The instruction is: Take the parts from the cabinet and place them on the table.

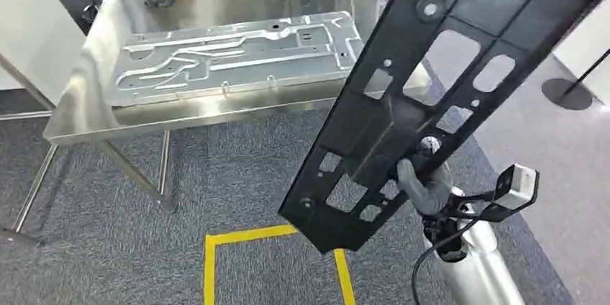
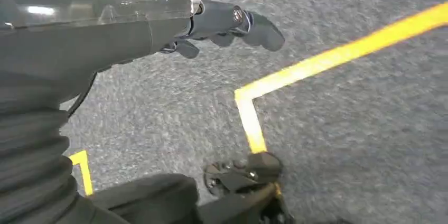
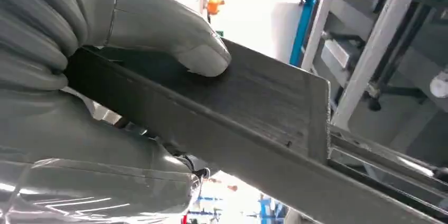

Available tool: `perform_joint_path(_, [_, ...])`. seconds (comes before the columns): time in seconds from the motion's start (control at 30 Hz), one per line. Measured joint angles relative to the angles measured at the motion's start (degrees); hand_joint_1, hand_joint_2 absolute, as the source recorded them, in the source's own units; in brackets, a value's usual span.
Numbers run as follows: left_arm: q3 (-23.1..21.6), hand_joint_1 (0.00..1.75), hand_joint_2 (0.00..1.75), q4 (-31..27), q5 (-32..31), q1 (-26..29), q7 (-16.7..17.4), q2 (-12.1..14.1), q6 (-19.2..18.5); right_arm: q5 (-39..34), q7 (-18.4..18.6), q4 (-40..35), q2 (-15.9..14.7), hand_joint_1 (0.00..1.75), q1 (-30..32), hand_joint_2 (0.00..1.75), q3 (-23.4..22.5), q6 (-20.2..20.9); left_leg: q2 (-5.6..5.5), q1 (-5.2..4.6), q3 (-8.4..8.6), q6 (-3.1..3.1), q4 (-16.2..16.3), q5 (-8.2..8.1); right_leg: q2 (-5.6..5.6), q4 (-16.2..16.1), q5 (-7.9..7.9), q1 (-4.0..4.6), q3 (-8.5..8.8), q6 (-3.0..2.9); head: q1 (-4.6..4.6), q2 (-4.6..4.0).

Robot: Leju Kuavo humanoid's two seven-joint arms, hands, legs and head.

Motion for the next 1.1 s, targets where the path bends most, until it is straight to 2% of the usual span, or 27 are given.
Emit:
perform_joint_path(0.1, [0.0,0.00,1.75,0.0,0.1,0.1,-0.4,0.0,-0.1,-0.1,0.3,0.7,0.0,1.75,-1.0,1.75,0.3,0.1,-0.01,-0.17,-8.82,-0.05,13.3,-6.66,0.42,0.0,-0.63,0.62,0.22,-0.72,0.00,0.00])
perform_joint_path(0.13, [0.0,0.00,1.75,0.0,0.1,0.2,-0.4,0.0,-0.2,-0.1,0.3,1.2,0.0,1.75,-1.3,1.75,0.4,0.2,-0.01,-0.19,-10.89,0.21,15.1,-7.42,0.58,0.0,-0.91,0.90,0.44,-0.81,0.00,0.00])
perform_joint_path(0.17, [0.0,0.00,1.75,0.0,0.1,0.3,-0.5,0.0,-0.2,-0.1,0.3,1.5,0.0,1.75,-1.6,1.75,0.6,0.2,-0.01,-0.27,-11.72,0.61,14.2,-6.24,0.67,0.0,-1.18,1.16,0.79,-0.87,0.00,0.00])
perform_joint_path(0.2, [0.0,0.00,1.75,0.0,0.1,0.4,-0.5,0.0,-0.2,-0.1,0.3,1.9,0.0,1.75,-1.9,1.75,0.7,0.2,-0.01,-0.44,-11.49,1.13,11.1,-3.10,0.70,0.0,-1.47,1.41,1.22,-0.93,0.00,0.00])
perform_joint_path(0.23, [0.0,0.00,1.75,0.0,0.1,0.4,-0.5,0.0,-0.2,-0.1,0.3,2.1,0.0,1.75,-2.2,1.75,0.9,0.2,-0.01,-0.73,-10.59,1.82,6.8,0.79,0.70,0.0,-1.72,1.65,1.70,-0.95,0.00,0.00])
perform_joint_path(0.27, [0.0,0.00,1.75,0.0,0.1,0.4,-0.6,0.0,-0.2,-0.1,0.3,2.4,0.0,1.75,-2.6,1.75,1.0,0.2,0.06,-1.15,-9.63,2.72,2.3,4.64,0.68,0.0,-1.93,1.78,2.07,-0.94,0.00,0.00])
perform_joint_path(0.3, [0.0,0.00,1.75,0.0,0.1,0.5,-0.6,0.1,-0.2,-0.1,0.3,2.8,0.0,1.75,-3.2,1.75,1.2,0.2,0.09,-1.62,-9.51,3.34,0.0,6.39,0.64,0.0,-1.99,1.82,2.14,-0.85,0.04,0.00])
perform_joint_path(0.33, [0.0,0.00,1.75,0.0,0.1,0.3,-0.7,0.1,-0.2,-0.1,0.4,3.2,0.0,1.75,-3.5,1.75,1.4,0.3,0.13,-1.85,-9.91,3.10,-0.5,4.61,0.71,0.0,-1.92,1.79,1.93,-0.57,0.02,0.00])
perform_joint_path(0.43, [0.1,0.00,1.75,0.0,0.1,0.6,-0.8,0.1,-0.2,-0.1,0.5,4.0,0.0,1.75,-4.0,1.75,1.8,0.2,-0.07,-2.03,-9.88,3.62,-0.9,6.61,0.69,-0.3,-2.05,1.67,2.01,0.54,0.02,0.00])
perform_joint_path(0.47, [0.1,0.00,1.75,0.0,0.1,0.6,-0.8,0.0,-0.2,-0.1,0.5,4.1,0.0,1.75,-4.3,1.75,1.9,0.2,0.02,-1.10,-9.01,3.66,-1.9,7.42,0.70,0.0,-2.29,1.72,1.94,0.85,0.00,0.00])
perform_joint_path(0.5, [0.1,0.00,1.75,0.0,0.1,0.6,-0.9,0.0,-0.2,-0.1,0.5,4.3,0.1,1.75,-4.6,1.75,1.9,0.2,-0.04,-1.28,-8.74,3.87,-2.3,7.61,0.66,1.4,-3.17,1.65,1.41,1.13,0.04,0.00])
perform_joint_path(0.53, [0.1,0.00,1.75,0.0,0.1,0.5,-1.0,0.0,-0.2,-0.1,0.4,4.5,0.2,1.75,-5.0,1.75,2.0,0.2,0.03,-1.32,-8.71,4.03,-2.3,7.64,0.67,5.0,-5.27,1.55,-0.44,1.28,0.02,0.00])
perform_joint_path(0.57, [0.1,0.00,1.75,0.0,0.1,0.4,-1.0,0.0,-0.2,-0.1,0.4,4.8,0.2,1.75,-5.1,1.75,2.1,0.2,0.02,-1.33,-8.64,4.17,-2.3,7.51,0.66,10.1,-7.50,1.40,-3.04,1.63,0.02,0.00])
perform_joint_path(0.6, [0.1,0.00,1.75,0.0,0.2,0.5,-1.0,0.0,-0.2,-0.1,0.4,5.0,0.2,1.75,-5.0,1.75,2.3,0.2,0.01,-1.39,-8.55,4.25,-2.3,7.35,0.65,14.3,-8.95,1.29,-5.36,1.88,0.02,0.00])
perform_joint_path(0.63, [0.1,0.00,1.75,0.0,0.2,0.5,-0.9,0.0,-0.2,-0.1,0.5,5.3,0.2,1.75,-5.0,1.75,2.4,0.3,-0.02,-1.39,-8.46,4.24,-2.2,7.14,0.65,17.5,-9.47,1.12,-7.39,2.09,0.02,0.00])
perform_joint_path(0.67, [0.1,0.00,1.75,0.0,0.3,0.6,-0.9,0.0,-0.2,-0.1,0.5,5.6,0.2,1.75,-5.0,1.75,2.5,0.3,-0.09,-1.38,-8.23,4.20,-2.1,6.85,0.63,17.6,-8.42,0.95,-7.98,2.25,0.02,0.00])
perform_joint_path(0.7, [0.1,0.00,1.75,0.0,0.4,0.7,-1.0,0.0,-0.2,-0.1,0.5,5.8,0.2,1.75,-5.0,1.75,2.6,0.3,-0.21,-1.33,-7.84,4.03,-2.0,6.47,0.60,14.9,-6.08,0.80,-6.96,2.38,0.02,0.00])
perform_joint_path(0.77, [0.1,0.00,1.75,0.0,0.5,0.7,-0.9,-0.1,-0.2,-0.1,0.5,6.1,0.2,1.75,-5.2,1.75,2.7,0.3,-0.40,-1.26,-6.80,3.54,-1.6,5.32,0.52,4.2,0.00,0.51,-2.09,2.38,0.02,0.00])
perform_joint_path(0.8, [0.1,0.00,1.75,0.0,0.6,0.8,-1.0,-0.1,-0.2,-0.1,0.5,6.3,0.2,1.75,-5.4,1.75,2.8,0.3,-0.39,-1.26,-7.01,3.20,-1.4,4.71,0.55,1.2,0.17,0.52,-0.73,2.01,0.04,0.00])
perform_joint_path(0.83, [0.2,0.00,1.75,0.0,0.7,0.7,-1.0,-0.2,-0.2,-0.1,0.5,6.6,0.3,1.75,-5.7,1.75,2.9,0.3,-0.43,-1.66,-7.22,2.76,-0.8,4.32,0.57,0.5,-0.52,0.99,-0.41,1.63,0.04,0.00])
perform_joint_path(0.93, [0.3,0.00,1.75,0.0,1.0,0.8,-1.0,-0.2,0.1,-0.1,0.5,7.1,0.3,1.75,-6.1,1.75,3.1,0.3,-0.39,-1.51,-6.89,1.94,-1.3,3.89,0.68,0.9,-1.22,1.16,-0.61,0.45,0.02,0.00])
perform_joint_path(1.0, [0.3,0.00,1.75,0.0,1.1,0.7,-1.1,-0.2,0.1,0.0,0.5,7.2,0.2,1.75,-6.6,1.75,3.2,0.3,-0.38,-1.35,-6.17,1.30,-0.7,2.92,0.65,0.1,-1.48,0.66,0.58,-0.16,0.04,0.00])
perform_joint_path(1.03, [0.3,0.00,1.75,0.0,1.1,0.7,-1.1,-0.2,0.1,-0.1,0.5,7.3,0.2,1.75,-6.9,1.75,3.3,0.3,-0.39,-1.33,-7.71,1.05,2.4,1.31,0.46,0.0,-1.77,0.59,1.08,-0.59,0.02,0.00])
perform_joint_path(1.07, [0.4,0.00,1.75,0.0,1.1,0.7,-1.1,-0.2,0.1,-0.1,0.5,7.3,0.2,1.75,-7.2,1.75,3.4,0.3,-0.39,-1.19,-10.21,0.81,6.8,-0.52,0.41,0.0,-1.93,0.61,1.29,-0.76,0.02,0.00])
perform_joint_path(1.1, [0.4,0.00,1.75,0.0,1.1,0.7,-1.1,-0.2,0.1,-0.1,0.5,7.5,0.2,1.75,-7.3,1.75,3.6,0.4,-0.39,-1.04,-13.47,0.61,12.2,-2.37,0.40,0.0,-2.15,0.68,1.46,-0.85,0.02,0.00])
